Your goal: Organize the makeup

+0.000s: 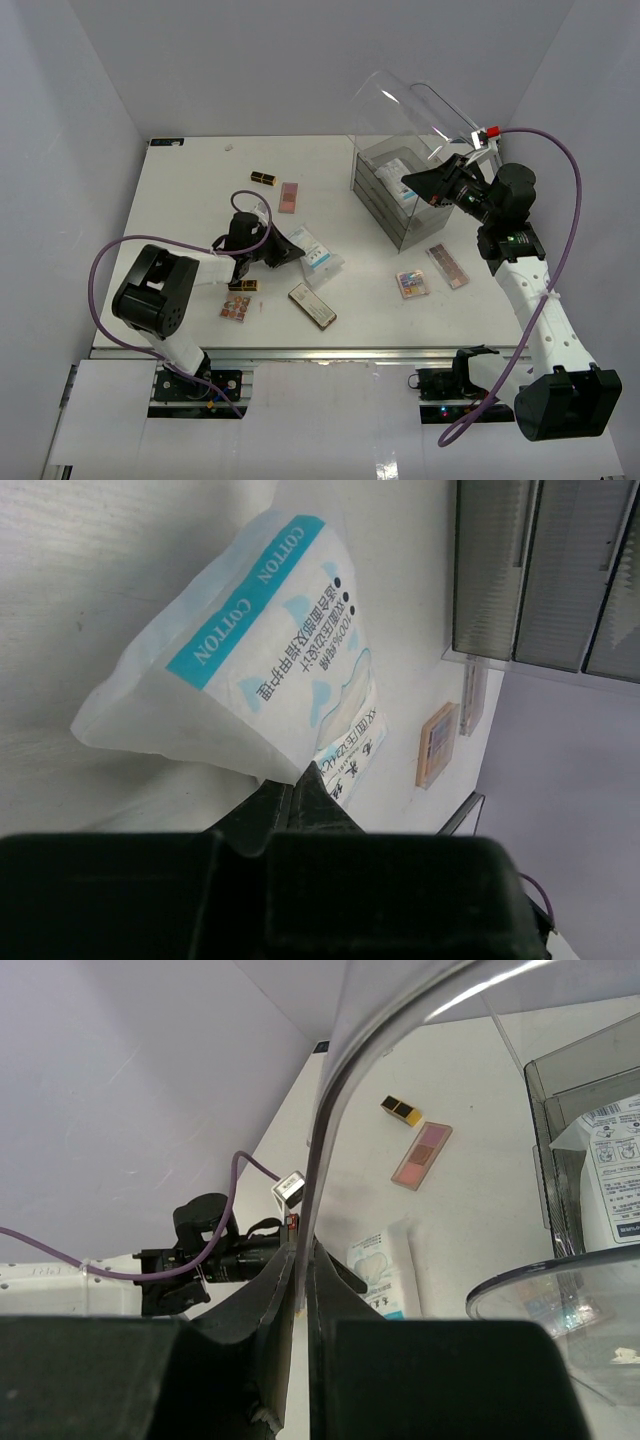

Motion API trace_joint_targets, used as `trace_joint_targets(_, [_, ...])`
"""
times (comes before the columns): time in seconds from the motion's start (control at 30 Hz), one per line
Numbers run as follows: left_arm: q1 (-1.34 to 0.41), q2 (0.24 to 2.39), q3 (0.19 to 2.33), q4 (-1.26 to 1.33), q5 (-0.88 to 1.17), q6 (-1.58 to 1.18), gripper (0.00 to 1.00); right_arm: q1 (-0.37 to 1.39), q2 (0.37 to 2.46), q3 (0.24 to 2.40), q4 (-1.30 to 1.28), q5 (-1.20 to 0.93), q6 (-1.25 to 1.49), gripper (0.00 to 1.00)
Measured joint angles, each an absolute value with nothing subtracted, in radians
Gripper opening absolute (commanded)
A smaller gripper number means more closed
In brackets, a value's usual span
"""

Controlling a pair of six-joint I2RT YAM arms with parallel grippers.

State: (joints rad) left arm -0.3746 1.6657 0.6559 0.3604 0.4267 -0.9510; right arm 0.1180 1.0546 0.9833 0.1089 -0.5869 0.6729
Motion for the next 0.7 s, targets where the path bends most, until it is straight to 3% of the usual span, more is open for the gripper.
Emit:
trace_joint_targets(0.37, [-0.417,1.665,0.666,0.503,0.536,-1.031,0.00,0.117,1.053,0.983,0.109,-0.587,0.674,0.11])
trace_joint_targets(0.7, [-0.508,1.715,0.929,0.636,0.559,-1.147,0.00,0.112,1.053,0.983,0.109,-0.593,0.674,0.11])
